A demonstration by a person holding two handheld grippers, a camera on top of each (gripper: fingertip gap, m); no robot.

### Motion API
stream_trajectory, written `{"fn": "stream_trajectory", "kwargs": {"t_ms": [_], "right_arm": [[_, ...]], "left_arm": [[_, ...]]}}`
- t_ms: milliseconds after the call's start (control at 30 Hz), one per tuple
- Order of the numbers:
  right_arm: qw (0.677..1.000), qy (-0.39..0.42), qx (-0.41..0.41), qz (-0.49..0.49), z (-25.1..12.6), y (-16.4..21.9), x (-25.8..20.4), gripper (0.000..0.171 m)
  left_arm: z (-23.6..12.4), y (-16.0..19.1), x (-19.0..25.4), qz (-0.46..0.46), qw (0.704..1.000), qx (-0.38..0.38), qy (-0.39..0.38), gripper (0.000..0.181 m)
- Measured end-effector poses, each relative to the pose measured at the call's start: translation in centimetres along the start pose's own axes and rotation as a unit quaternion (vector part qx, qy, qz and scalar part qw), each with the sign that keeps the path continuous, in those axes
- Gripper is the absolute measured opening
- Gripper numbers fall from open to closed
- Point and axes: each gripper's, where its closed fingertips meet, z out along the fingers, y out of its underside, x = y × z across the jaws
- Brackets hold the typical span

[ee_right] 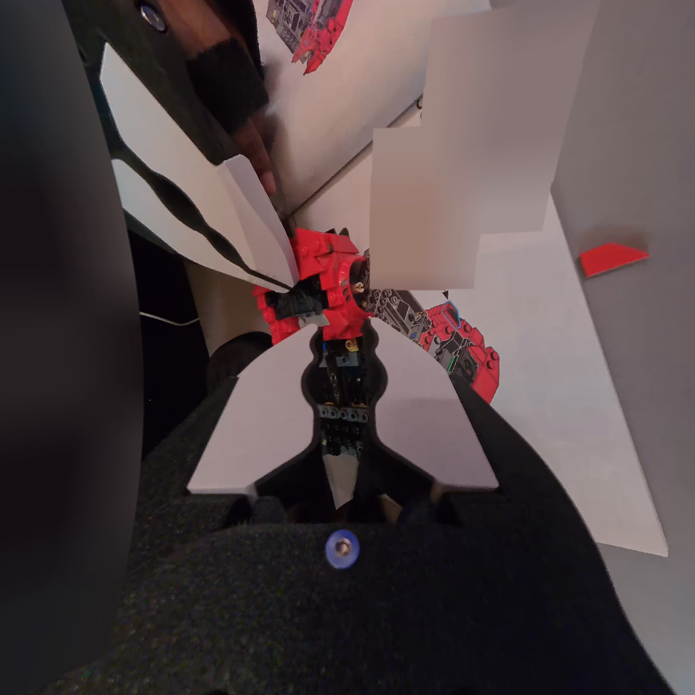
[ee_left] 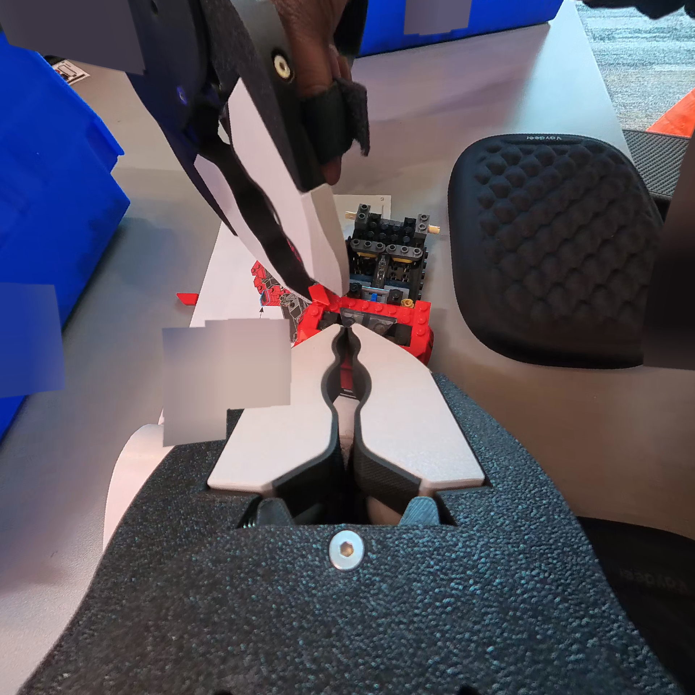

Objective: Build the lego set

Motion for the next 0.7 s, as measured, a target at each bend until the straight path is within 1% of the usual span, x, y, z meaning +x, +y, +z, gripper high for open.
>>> {"fn": "stream_trajectory", "kwargs": {"t_ms": [200, 267, 333, 400, 467, 533, 700], "right_arm": [[1.000, 0.006, 0.008, -0.016, -0.8, 0.6, 0.1, 0.029], [0.996, 0.038, 0.032, -0.069, -1.7, 0.4, 0.6, 0.027], [0.980, 0.084, 0.071, -0.167, -2.6, 0.0, 1.0, 0.024], [0.959, 0.078, 0.129, -0.239, -3.1, -0.7, -0.5, 0.016], [0.946, 0.065, 0.158, -0.274, -3.1, -0.9, -1.5, 0.012], [0.938, 0.077, 0.158, -0.297, -2.6, -0.8, -1.1, 0.010], [0.932, 0.063, 0.167, -0.315, -1.9, -1.1, -0.7, 0.013]], "left_arm": [[0.0, 0.0, 0.0, 0.000, 1.000, 0.000, 0.000, 0.000], [0.0, 0.0, 0.0, 0.001, 1.000, 0.000, -0.001, 0.000], [0.0, 0.0, 0.0, 0.003, 1.000, -0.001, -0.002, 0.000], [0.0, 0.0, 0.0, 0.005, 1.000, -0.001, -0.002, 0.000], [0.0, 0.0, 0.0, 0.005, 1.000, -0.001, -0.001, 0.000], [0.0, 0.0, 0.0, 0.006, 1.000, -0.002, -0.002, 0.000], [0.0, 0.0, 0.0, 0.011, 1.000, -0.003, -0.004, 0.000]]}}
